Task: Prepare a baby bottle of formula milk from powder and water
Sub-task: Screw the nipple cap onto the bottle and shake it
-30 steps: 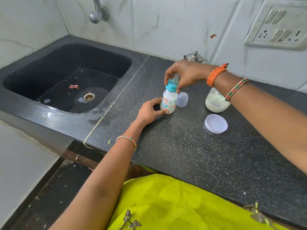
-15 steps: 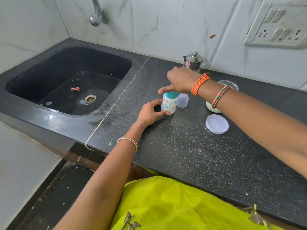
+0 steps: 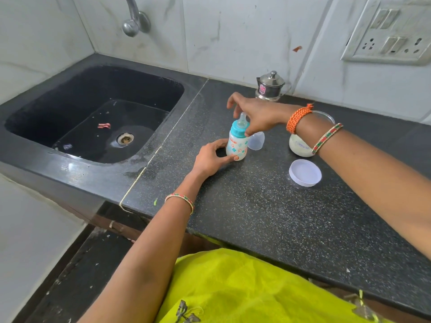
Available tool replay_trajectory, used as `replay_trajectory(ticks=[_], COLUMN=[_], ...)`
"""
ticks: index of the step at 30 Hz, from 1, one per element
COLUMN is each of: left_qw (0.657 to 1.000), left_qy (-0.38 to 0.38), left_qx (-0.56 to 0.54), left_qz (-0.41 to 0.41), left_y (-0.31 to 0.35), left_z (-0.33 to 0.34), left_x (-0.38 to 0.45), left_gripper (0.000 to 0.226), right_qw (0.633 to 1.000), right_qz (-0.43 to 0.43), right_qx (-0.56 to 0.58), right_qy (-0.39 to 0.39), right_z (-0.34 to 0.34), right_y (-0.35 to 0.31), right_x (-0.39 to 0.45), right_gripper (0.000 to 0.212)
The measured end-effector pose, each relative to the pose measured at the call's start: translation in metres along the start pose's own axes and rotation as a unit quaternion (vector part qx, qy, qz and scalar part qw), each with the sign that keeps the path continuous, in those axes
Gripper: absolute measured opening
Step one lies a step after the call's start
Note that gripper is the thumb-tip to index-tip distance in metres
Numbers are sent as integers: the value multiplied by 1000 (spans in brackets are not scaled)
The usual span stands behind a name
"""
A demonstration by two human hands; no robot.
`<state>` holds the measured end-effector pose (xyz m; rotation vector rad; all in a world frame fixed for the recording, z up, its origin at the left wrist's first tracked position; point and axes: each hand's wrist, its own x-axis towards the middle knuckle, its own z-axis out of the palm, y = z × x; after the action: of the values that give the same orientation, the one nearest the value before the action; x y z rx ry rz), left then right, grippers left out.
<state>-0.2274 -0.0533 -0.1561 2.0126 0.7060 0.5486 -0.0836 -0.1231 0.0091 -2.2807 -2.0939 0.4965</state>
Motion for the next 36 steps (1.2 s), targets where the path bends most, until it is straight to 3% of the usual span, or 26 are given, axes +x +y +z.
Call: replay_trajectory(ticks=[3,6,7,11,13,16,21,30,36], left_qw=[1000,1000,1000,1000,1000,1000,1000,999,989], left_qy=[3,4,5,6,3,-11,-8,-41,-143], left_qx=[0,-4,-2,3,4,13,14,23,-18], left_qz=[-1,-3,-1,4,3,7,-3,12,-10], left_y=[1,1,1,2,4,6,7,8,24], left_z=[0,1,1,0,0,0,0,0,-6], left_x=[-1,-1,-1,-2,-2,-3,-3,1,13], left_gripper=[54,54,53,50,51,53,51,51,57], right_qw=[998,981,981,999,1000,991,996,997,997], right_qz=[32,73,58,-22,-7,24,-9,10,-20], right_qx=[-12,-89,-104,-48,-11,-58,-91,-48,-70], right_qy=[57,158,155,-4,25,116,-15,51,-2], right_z=[0,3,3,2,6,11,8,9,7], right_y=[1,1,2,0,-3,-9,-7,3,4], right_x=[1,0,-1,-5,-4,1,-3,-8,-10], right_gripper=[64,94,94,66,61,61,42,48,49])
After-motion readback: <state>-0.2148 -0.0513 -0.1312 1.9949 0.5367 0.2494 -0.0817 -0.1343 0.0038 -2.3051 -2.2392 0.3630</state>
